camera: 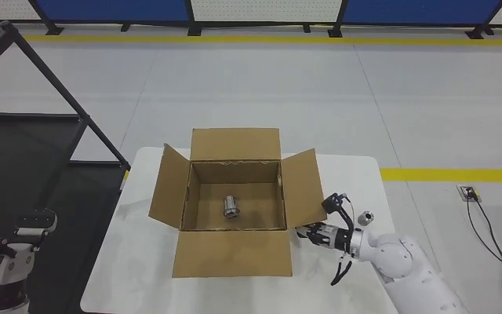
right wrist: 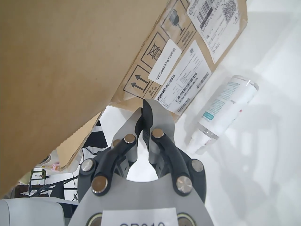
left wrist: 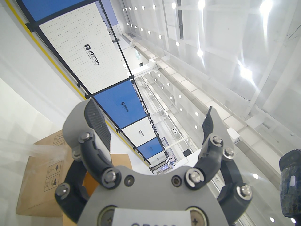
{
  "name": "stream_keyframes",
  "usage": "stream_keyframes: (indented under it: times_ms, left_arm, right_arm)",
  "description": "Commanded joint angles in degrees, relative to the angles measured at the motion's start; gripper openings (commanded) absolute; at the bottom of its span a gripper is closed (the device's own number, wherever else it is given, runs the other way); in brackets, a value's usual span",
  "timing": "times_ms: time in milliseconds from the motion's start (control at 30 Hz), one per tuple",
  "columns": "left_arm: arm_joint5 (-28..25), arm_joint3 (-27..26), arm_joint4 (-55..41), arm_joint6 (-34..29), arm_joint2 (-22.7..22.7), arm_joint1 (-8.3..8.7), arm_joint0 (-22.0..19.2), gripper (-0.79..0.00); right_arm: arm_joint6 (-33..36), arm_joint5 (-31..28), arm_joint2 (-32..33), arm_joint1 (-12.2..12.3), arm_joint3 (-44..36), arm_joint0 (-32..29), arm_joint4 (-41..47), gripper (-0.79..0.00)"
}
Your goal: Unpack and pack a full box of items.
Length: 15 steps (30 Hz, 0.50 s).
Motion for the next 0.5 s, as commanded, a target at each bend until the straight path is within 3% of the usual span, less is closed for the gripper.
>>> stream_keyframes:
  times_ms: [0, 67, 233, 300, 333, 367, 467]
  left_arm:
    - [0.00, 0.00, 0.00, 0.00, 0.00, 0.00, 0.00, 0.000]
    - [0.00, 0.00, 0.00, 0.00, 0.00, 0.00, 0.00, 0.000]
    - [0.00, 0.00, 0.00, 0.00, 0.00, 0.00, 0.00, 0.000]
    - [0.00, 0.00, 0.00, 0.00, 0.00, 0.00, 0.00, 0.000]
    - [0.00, 0.00, 0.00, 0.00, 0.00, 0.00, 0.00, 0.000]
    - [0.00, 0.00, 0.00, 0.00, 0.00, 0.00, 0.00, 0.000]
    - [0.00, 0.00, 0.00, 0.00, 0.00, 0.00, 0.00, 0.000]
  right_arm:
    - [-2.66, 2.45, 1.45, 0.31, -1.34, -0.98, -2.53, -0.785]
    - [-4.20, 3.00, 3.34, 0.82, -3.52, -2.55, -5.06, -0.785]
    - [-5.93, 6.45, 7.37, 1.94, -9.75, -6.77, -11.95, -0.576]
    - [-5.33, 7.41, 8.26, 2.25, -11.74, -7.95, -13.76, -0.456]
    - [-4.65, 7.51, 8.57, 2.39, -12.32, -8.29, -14.20, -0.114]
    - [-4.03, 7.85, 8.96, 2.50, -12.56, -8.41, -14.25, 0.000]
    - [-4.03, 7.85, 8.96, 2.50, -12.56, -8.41, -14.25, 0.000]
